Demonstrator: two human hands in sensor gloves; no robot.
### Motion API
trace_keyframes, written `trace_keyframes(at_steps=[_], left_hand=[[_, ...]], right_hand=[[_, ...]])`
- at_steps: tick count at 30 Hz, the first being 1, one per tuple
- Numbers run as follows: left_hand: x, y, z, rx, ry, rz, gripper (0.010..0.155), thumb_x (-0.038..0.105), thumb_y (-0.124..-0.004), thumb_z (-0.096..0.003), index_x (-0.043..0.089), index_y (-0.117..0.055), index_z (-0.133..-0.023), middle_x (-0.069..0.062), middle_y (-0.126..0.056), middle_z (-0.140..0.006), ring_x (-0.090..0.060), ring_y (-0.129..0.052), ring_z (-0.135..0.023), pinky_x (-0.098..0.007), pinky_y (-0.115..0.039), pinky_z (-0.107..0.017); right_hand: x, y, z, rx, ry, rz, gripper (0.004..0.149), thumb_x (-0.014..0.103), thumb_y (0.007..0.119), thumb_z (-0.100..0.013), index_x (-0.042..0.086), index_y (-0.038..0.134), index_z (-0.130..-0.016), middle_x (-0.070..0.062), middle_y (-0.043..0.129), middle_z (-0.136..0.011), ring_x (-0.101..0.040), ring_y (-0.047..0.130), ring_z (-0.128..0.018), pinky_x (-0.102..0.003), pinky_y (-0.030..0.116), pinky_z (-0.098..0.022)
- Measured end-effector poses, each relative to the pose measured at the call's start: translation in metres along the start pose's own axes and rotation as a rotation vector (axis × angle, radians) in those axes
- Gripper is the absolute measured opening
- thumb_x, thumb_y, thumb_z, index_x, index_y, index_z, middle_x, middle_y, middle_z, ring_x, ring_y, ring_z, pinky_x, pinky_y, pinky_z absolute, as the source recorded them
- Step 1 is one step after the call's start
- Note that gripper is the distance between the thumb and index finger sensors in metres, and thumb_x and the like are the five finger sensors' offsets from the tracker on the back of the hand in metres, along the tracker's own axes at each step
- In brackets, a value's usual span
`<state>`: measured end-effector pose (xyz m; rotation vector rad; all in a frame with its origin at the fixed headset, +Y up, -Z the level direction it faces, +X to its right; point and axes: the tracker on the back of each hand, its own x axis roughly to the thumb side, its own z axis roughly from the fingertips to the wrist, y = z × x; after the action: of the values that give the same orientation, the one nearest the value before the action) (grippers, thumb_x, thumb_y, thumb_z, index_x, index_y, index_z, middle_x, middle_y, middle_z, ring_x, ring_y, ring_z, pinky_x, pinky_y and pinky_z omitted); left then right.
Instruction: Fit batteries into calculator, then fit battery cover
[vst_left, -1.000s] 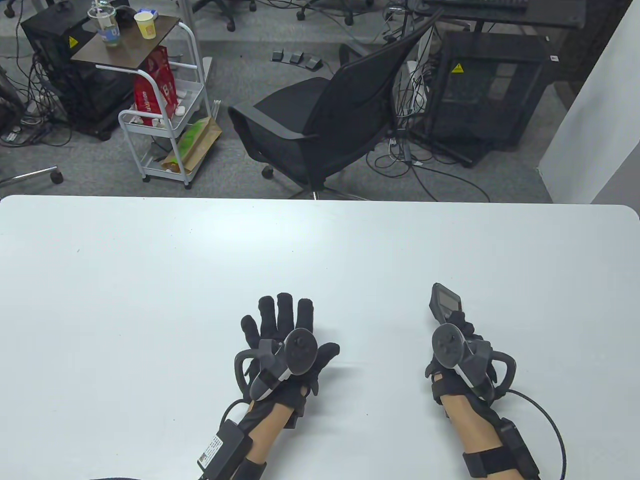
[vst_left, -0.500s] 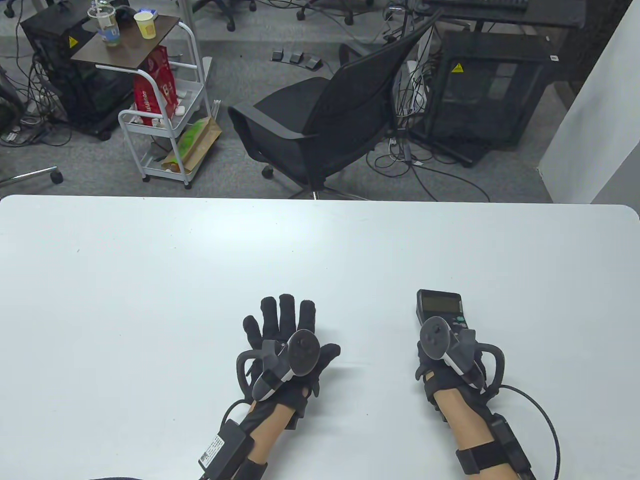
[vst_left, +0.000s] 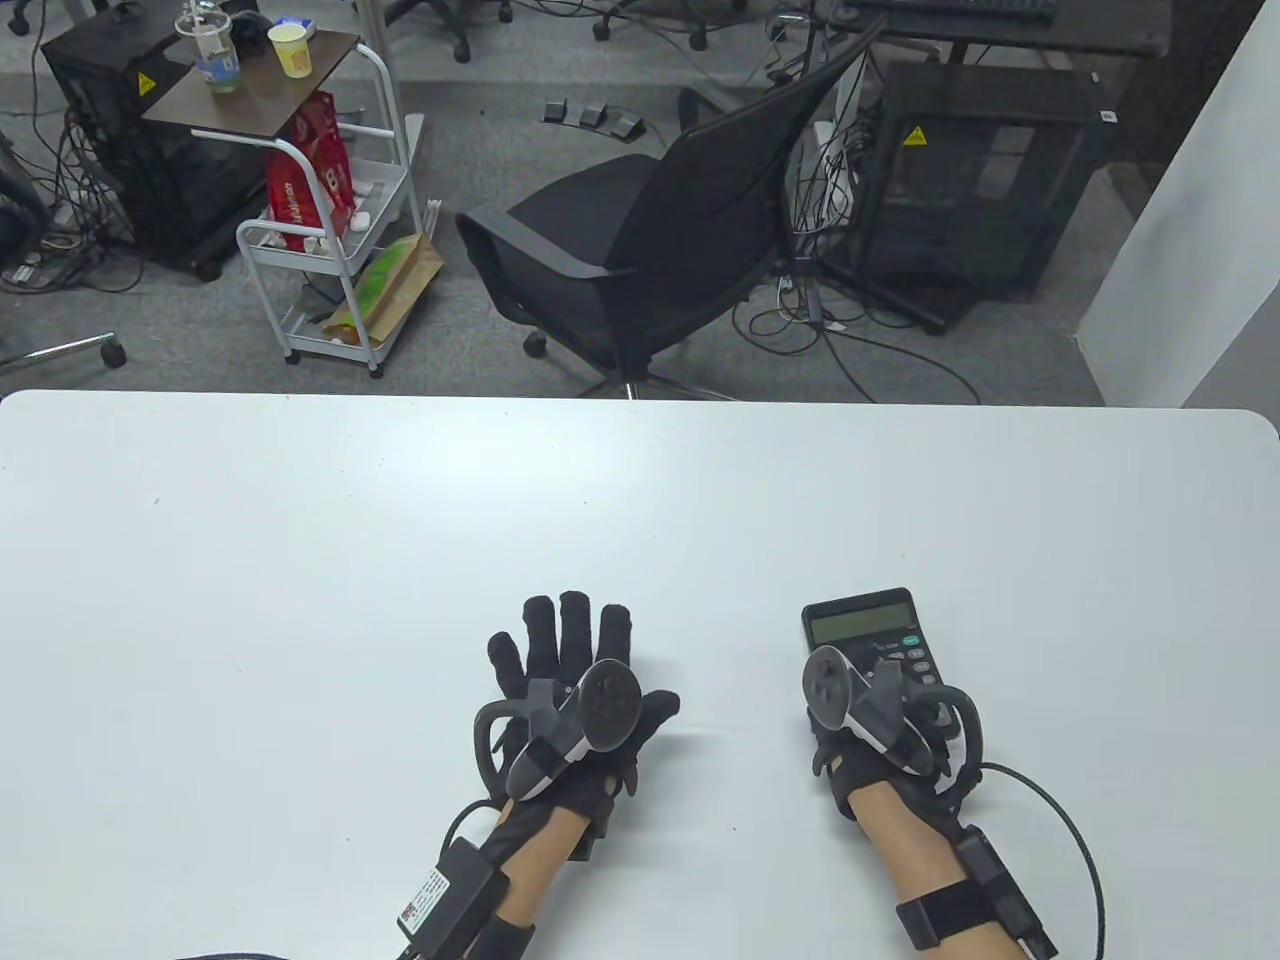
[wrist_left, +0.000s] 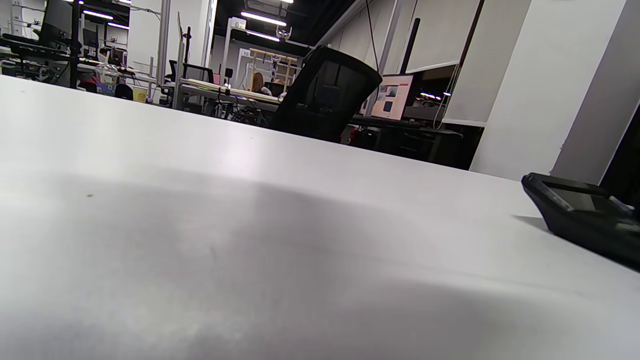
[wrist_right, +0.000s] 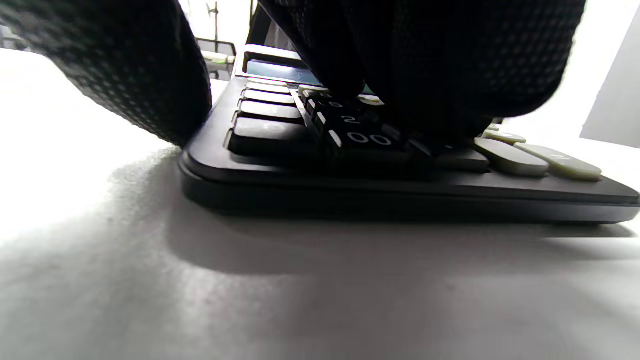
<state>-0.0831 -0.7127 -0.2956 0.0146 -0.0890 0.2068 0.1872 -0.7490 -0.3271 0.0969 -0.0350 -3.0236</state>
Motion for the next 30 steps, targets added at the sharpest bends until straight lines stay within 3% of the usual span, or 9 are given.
trace_keyframes(at_steps=[7, 11, 15, 18, 21, 30], left_hand=[[-0.002, 0.002, -0.001, 0.012, -0.010, -0.010, 0.093, 0.075, -0.055, -0.0339, 0.031, -0.026, -0.110, -0.008, -0.010, -0.118, -0.045, -0.007, -0.109, -0.077, -0.010, -0.068], [-0.004, 0.004, -0.002, 0.005, -0.022, -0.055, 0.094, 0.077, -0.054, -0.0332, 0.033, -0.022, -0.110, -0.006, -0.007, -0.118, -0.047, -0.005, -0.109, -0.079, -0.011, -0.068], [-0.007, 0.008, -0.003, -0.006, -0.020, -0.083, 0.096, 0.080, -0.054, -0.0331, 0.036, -0.017, -0.109, -0.005, -0.002, -0.118, -0.048, -0.004, -0.109, -0.083, -0.012, -0.065], [-0.009, 0.012, -0.004, 0.001, -0.027, -0.088, 0.096, 0.082, -0.055, -0.0333, 0.037, -0.015, -0.108, -0.005, -0.005, -0.117, -0.049, -0.003, -0.109, -0.084, -0.012, -0.064], [-0.008, 0.014, -0.003, 0.008, -0.030, -0.117, 0.097, 0.083, -0.057, -0.0334, 0.038, -0.013, -0.108, -0.004, -0.004, -0.117, -0.049, -0.002, -0.108, -0.084, -0.013, -0.064], [-0.008, 0.018, -0.002, 0.032, -0.030, -0.146, 0.098, 0.084, -0.057, -0.0337, 0.039, -0.011, -0.107, -0.004, -0.001, -0.117, -0.050, 0.001, -0.107, -0.086, -0.013, -0.063]], right_hand=[[-0.010, -0.001, 0.005, 0.043, -0.003, -0.097, 0.072, 0.048, 0.082, -0.048, -0.001, 0.066, -0.098, -0.041, 0.070, -0.092, -0.058, 0.080, -0.066, -0.053, 0.077, -0.039], [-0.017, -0.011, 0.012, -0.019, -0.022, -0.175, 0.071, 0.052, 0.077, -0.049, 0.007, 0.061, -0.103, -0.035, 0.064, -0.100, -0.062, 0.073, -0.076, -0.061, 0.073, -0.046], [-0.020, -0.026, 0.022, -0.135, -0.231, -0.312, 0.075, 0.058, 0.071, -0.049, 0.020, 0.048, -0.109, -0.021, 0.036, -0.115, -0.067, 0.033, -0.095, -0.078, 0.044, -0.061], [-0.019, -0.035, 0.030, -0.175, -0.322, -0.352, 0.082, 0.066, 0.065, -0.047, 0.025, 0.035, -0.111, -0.015, 0.012, -0.116, -0.063, 0.006, -0.097, -0.082, 0.023, -0.061], [-0.016, -0.044, 0.038, -0.234, -0.371, -0.272, 0.085, 0.071, 0.059, -0.046, 0.027, 0.027, -0.111, -0.015, 0.007, -0.116, -0.060, 0.002, -0.097, -0.082, 0.021, -0.062], [-0.017, -0.059, 0.051, -0.368, -0.392, -0.286, 0.084, 0.071, 0.061, -0.046, 0.027, 0.029, -0.111, -0.016, 0.010, -0.116, -0.059, 0.004, -0.099, -0.082, 0.022, -0.062]])
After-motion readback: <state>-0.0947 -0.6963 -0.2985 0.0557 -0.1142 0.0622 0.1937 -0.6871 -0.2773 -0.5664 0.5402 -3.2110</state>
